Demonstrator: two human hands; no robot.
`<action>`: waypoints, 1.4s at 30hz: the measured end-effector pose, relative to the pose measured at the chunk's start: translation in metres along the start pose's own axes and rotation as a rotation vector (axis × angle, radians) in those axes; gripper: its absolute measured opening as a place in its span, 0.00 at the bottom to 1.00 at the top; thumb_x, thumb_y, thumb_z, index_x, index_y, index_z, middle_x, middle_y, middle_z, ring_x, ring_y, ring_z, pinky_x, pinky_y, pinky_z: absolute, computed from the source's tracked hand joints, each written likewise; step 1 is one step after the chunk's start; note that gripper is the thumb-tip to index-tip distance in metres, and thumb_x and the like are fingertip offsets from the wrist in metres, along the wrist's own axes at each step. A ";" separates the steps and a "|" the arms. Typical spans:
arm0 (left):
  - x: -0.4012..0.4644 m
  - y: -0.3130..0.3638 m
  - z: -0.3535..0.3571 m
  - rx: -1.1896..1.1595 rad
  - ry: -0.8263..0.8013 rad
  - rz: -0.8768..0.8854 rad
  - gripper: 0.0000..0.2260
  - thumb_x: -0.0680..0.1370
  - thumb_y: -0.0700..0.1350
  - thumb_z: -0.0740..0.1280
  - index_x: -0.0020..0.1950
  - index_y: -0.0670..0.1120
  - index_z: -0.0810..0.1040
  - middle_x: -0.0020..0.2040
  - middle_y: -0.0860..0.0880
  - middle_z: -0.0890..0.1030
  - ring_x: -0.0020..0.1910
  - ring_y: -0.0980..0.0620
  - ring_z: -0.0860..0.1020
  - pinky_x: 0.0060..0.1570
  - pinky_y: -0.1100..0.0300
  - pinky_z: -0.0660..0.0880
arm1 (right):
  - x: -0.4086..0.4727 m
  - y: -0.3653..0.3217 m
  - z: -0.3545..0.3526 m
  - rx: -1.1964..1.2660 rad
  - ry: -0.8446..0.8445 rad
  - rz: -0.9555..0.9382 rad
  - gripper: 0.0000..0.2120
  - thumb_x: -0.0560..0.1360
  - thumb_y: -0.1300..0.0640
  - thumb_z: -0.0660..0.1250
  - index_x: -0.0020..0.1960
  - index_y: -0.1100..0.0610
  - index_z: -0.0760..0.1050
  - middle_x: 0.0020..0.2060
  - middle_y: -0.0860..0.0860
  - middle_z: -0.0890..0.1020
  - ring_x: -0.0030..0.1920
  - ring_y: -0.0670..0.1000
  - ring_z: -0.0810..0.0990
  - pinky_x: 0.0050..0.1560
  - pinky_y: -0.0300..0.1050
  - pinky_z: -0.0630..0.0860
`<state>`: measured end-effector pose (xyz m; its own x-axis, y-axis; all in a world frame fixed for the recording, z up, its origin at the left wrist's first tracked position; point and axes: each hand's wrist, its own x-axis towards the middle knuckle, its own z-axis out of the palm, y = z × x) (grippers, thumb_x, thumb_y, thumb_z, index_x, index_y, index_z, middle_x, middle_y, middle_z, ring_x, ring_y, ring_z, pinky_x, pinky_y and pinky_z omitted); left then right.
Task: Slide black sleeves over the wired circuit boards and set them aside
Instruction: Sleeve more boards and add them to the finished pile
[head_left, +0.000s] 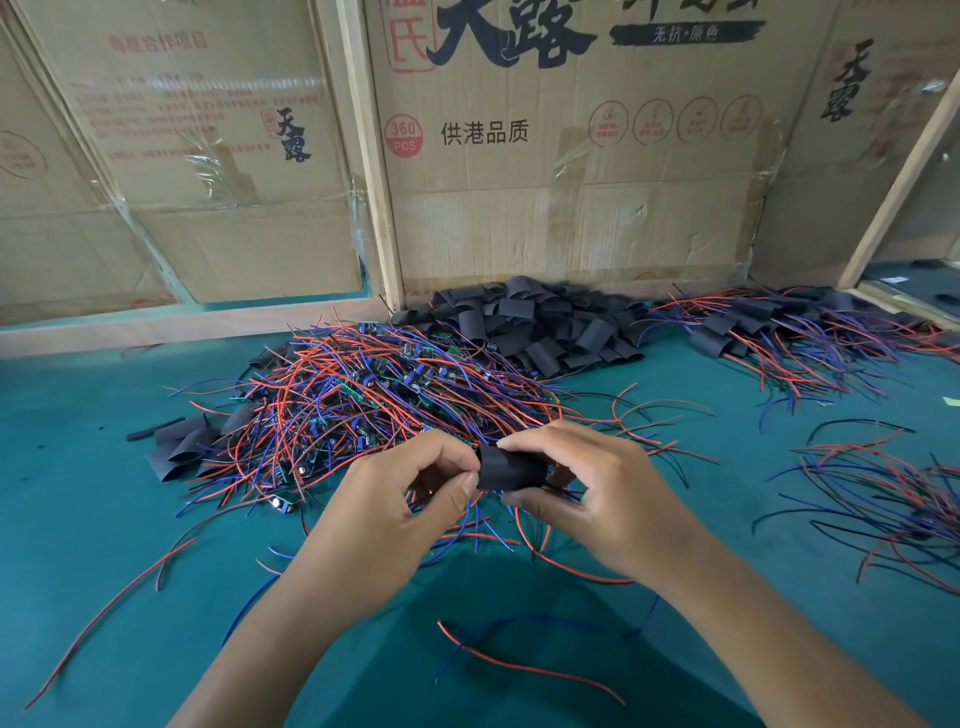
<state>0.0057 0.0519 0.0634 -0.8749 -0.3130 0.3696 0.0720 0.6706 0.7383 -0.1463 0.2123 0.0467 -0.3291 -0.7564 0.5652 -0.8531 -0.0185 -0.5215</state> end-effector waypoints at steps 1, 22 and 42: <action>0.000 0.000 0.000 -0.003 -0.001 -0.003 0.08 0.79 0.39 0.69 0.45 0.52 0.79 0.37 0.56 0.79 0.36 0.57 0.75 0.39 0.69 0.69 | 0.000 0.000 0.000 -0.001 -0.003 0.002 0.17 0.73 0.56 0.76 0.61 0.56 0.80 0.50 0.46 0.82 0.49 0.43 0.78 0.52 0.32 0.71; 0.001 -0.003 -0.004 -0.032 -0.004 -0.052 0.10 0.78 0.39 0.70 0.46 0.55 0.83 0.37 0.60 0.80 0.35 0.61 0.74 0.36 0.72 0.68 | -0.003 0.003 0.001 -0.018 -0.057 -0.018 0.16 0.77 0.55 0.72 0.64 0.54 0.78 0.54 0.46 0.82 0.54 0.44 0.79 0.56 0.38 0.73; 0.001 -0.016 0.007 -0.210 -0.139 -0.099 0.10 0.79 0.48 0.66 0.50 0.63 0.83 0.38 0.58 0.83 0.35 0.61 0.76 0.34 0.68 0.71 | -0.007 0.001 0.010 -0.264 -0.032 -0.061 0.07 0.76 0.58 0.71 0.54 0.53 0.79 0.45 0.46 0.81 0.44 0.50 0.80 0.41 0.50 0.78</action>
<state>-0.0001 0.0458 0.0479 -0.9388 -0.2654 0.2194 0.0676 0.4827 0.8732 -0.1407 0.2115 0.0359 -0.2648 -0.7796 0.5676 -0.9483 0.1037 -0.2999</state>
